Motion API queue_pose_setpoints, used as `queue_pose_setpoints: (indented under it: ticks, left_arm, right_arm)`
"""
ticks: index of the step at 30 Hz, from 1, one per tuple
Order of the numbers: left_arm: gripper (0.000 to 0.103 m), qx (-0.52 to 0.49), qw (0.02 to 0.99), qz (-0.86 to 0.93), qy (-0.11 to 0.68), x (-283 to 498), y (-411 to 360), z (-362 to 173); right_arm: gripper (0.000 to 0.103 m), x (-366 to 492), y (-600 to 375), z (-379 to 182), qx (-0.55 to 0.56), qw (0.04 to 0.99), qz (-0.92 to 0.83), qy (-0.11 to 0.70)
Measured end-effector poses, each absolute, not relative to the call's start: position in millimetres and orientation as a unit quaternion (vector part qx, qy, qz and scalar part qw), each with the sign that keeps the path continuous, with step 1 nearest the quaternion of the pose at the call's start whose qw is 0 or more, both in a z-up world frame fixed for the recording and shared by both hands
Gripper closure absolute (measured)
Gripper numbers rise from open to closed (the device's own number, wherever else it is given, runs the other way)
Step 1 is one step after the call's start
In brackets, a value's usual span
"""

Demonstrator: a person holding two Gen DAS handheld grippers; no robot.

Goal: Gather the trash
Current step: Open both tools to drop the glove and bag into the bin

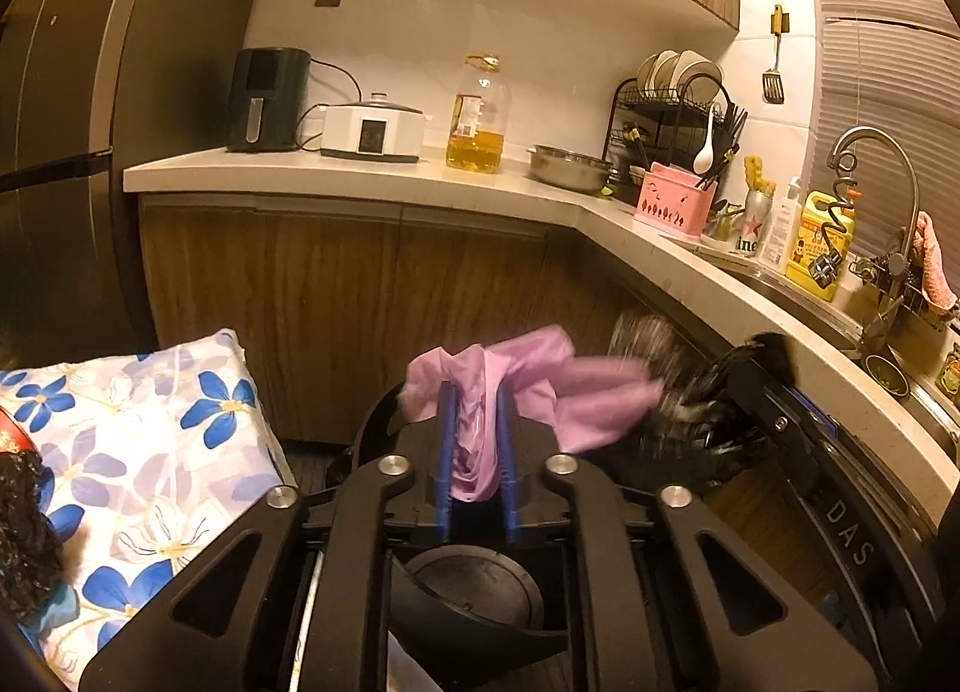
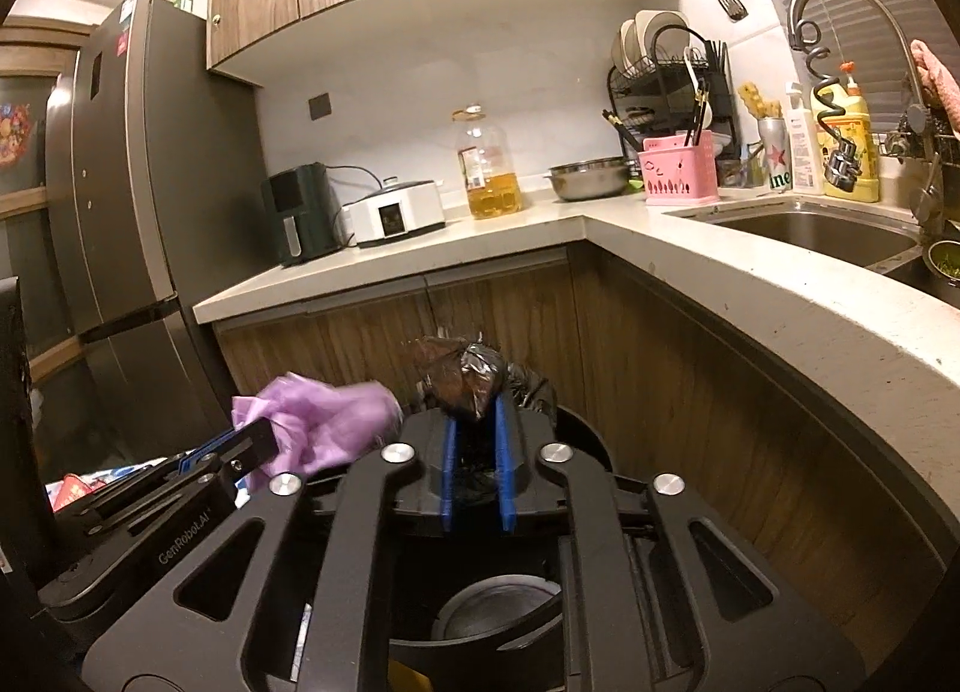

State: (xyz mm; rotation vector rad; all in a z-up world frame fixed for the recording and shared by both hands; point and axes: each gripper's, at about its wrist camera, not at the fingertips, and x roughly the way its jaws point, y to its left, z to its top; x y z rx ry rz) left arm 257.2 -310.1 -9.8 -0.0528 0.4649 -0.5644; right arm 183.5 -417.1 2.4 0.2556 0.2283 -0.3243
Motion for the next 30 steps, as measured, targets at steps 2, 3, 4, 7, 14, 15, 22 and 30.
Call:
queue_pose_setpoints:
  ticks: [2, 3, 4, 7, 14, 15, 22, 30]
  left_arm:
    - [0.081, -0.024, 0.934, -0.275, 0.227, 258, -312, -10]
    - [0.075, -0.024, 0.934, -0.274, 0.228, 259, -311, -11]
    - [0.067, -0.026, 0.934, -0.273, 0.228, 260, -311, -12]
    - [0.057, -0.032, 0.935, -0.269, 0.23, 261, -307, -13]
    - [0.027, -0.027, 0.949, -0.225, 0.221, 255, -288, -12]
    - [0.022, -0.022, 0.951, -0.215, 0.219, 253, -285, -12]
    - [0.011, -0.002, 0.96, -0.167, 0.225, 233, -261, -13]
    - [0.006, 0.002, 0.967, -0.133, 0.219, 205, -231, -10]
  right_arm:
    - [0.077, 186, -419, 2, 0.128, 0.972, -0.162, 0.115]
    - [0.076, 187, -420, 1, 0.128, 0.971, -0.164, 0.115]
    - [0.073, 186, -421, 1, 0.129, 0.971, -0.165, 0.115]
    - [0.064, 184, -423, -1, 0.131, 0.97, -0.169, 0.115]
    - [0.034, 174, -416, -4, 0.129, 0.969, -0.176, 0.119]
    - [0.032, 173, -415, -4, 0.128, 0.969, -0.176, 0.12]
    - [0.019, 159, -397, -2, 0.112, 0.971, -0.17, 0.129]
    - [0.014, 137, -381, 3, 0.107, 0.971, -0.169, 0.127]
